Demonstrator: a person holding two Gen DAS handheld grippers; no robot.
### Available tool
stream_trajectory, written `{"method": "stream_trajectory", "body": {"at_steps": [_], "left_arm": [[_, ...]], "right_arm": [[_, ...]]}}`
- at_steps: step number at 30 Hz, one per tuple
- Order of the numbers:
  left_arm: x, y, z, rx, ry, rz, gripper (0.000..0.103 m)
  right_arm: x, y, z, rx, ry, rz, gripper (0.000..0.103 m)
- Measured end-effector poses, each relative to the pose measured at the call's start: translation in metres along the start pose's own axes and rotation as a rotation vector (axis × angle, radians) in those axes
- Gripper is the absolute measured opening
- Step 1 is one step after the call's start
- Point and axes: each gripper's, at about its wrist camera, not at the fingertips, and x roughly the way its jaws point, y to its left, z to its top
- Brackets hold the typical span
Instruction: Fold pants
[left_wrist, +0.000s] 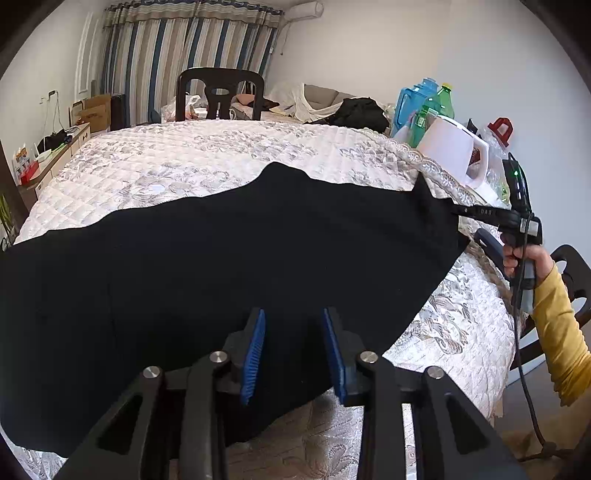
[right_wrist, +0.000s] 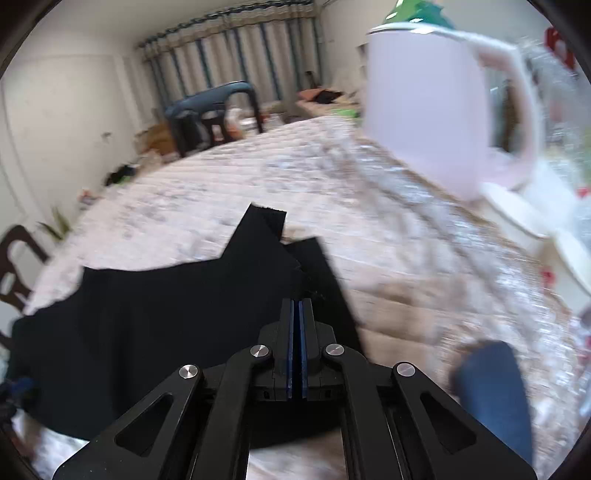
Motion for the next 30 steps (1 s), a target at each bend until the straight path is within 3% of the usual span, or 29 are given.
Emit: {"method": "stream_trajectory", "body": {"at_steps": [4,13,15,17,21,26,30], "left_arm": [[0.001,-0.002,-0.001,0.008,0.012,0.007,0.037],[0.002,-0.001,-0.004,-0.001,0.022,0.007,0.037],[0.002,-0.002,-0.004,0.001,0.024,0.007,0.037],[0.003,-0.003,-0.003,0.007,0.027,0.005,0.037],[0.003,-0.007,0.001,0.008,0.036,-0.022,0.04],[0.006,-0.016,0.007,0.019,0.034,-0.034,0.042],[0.005,-0.022,0.012,0.03,0.025,-0.034,0.047]], "right_arm": [[0.002,-0.005,-0.009,-0.009,0.05,-0.046,0.002],[-0.009,-0.025,-0.023,0.048,0.063,-0.043,0.002],[-0.009,-0.03,-0.024,0.067,0.068,-0.078,0.002],[-0.016,-0.033,-0.025,0.067,0.048,-0.118,0.002],[-0.03,-0.022,-0.018,0.044,-0.018,-0.101,0.002],[-0.015,0.006,0.002,-0.035,-0.049,-0.041,0.017],[0.005,0.015,0.007,-0.062,-0.008,-0.06,0.024]]}}
